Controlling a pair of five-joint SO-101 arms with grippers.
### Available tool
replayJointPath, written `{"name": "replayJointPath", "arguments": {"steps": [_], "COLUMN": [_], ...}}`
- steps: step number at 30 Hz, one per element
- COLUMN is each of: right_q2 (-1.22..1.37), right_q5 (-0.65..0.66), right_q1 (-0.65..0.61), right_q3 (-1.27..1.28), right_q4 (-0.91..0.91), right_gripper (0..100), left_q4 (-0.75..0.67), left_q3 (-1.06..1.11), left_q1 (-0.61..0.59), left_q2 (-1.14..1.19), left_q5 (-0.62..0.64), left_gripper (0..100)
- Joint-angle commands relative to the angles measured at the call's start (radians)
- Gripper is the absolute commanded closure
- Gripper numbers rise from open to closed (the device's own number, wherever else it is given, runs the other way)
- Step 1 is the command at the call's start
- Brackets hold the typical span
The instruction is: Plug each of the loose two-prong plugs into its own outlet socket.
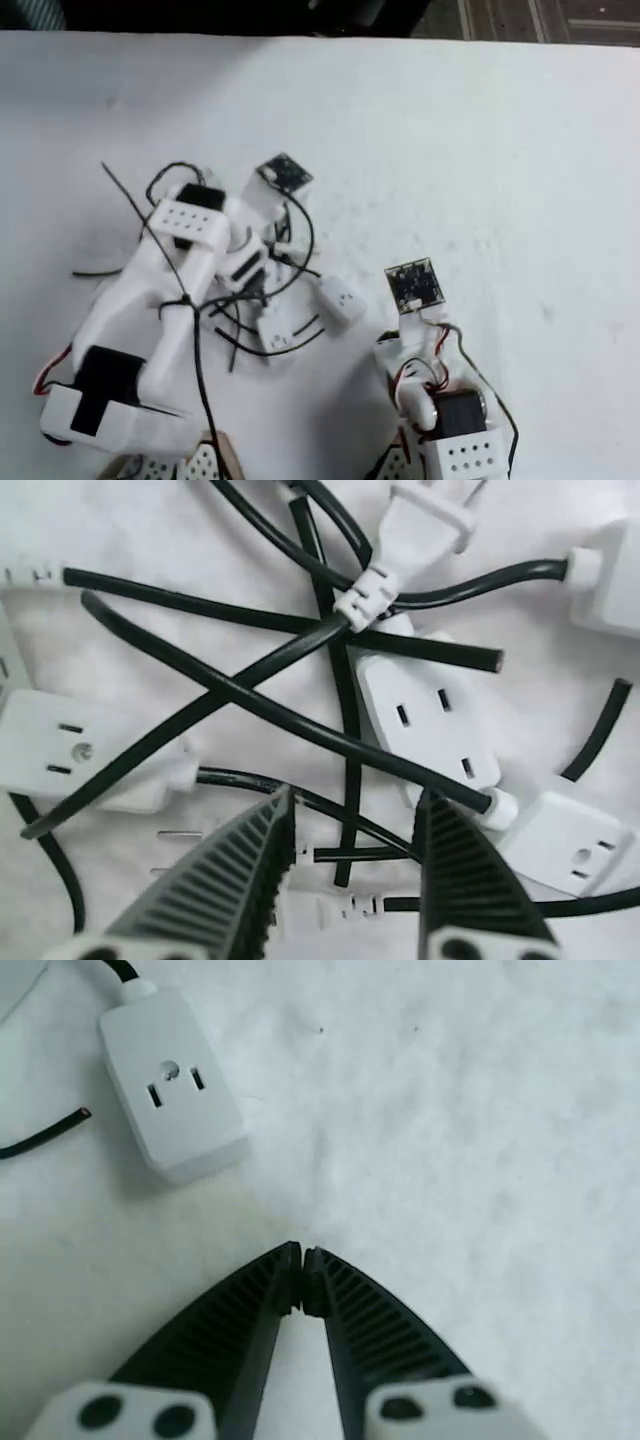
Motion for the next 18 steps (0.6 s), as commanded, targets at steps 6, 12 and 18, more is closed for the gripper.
{"name": "replayJointPath", "arguments": {"steps": [6,12,18], "right_q2": [-0.007,-0.007,-0.007], "right_q5": [-0.003,-0.003,-0.003], "right_q1": [0.007,0.007,0.007], "right_q3": [0.011,0.011,0.011], "right_q4": [0.004,0.004,0.004], "right_gripper": [98.0,98.0,98.0], "left_q4": [-0.063,-0.129,-0.144], "left_q3": [0.0,0.0,0.0], "left_q1": [-0.147,-0.136,0.012], "left_q2": [-0.012,-0.007,-0.007], "left_q5": [0.011,0.02,0.021], "left_gripper": [80,80,80]}}
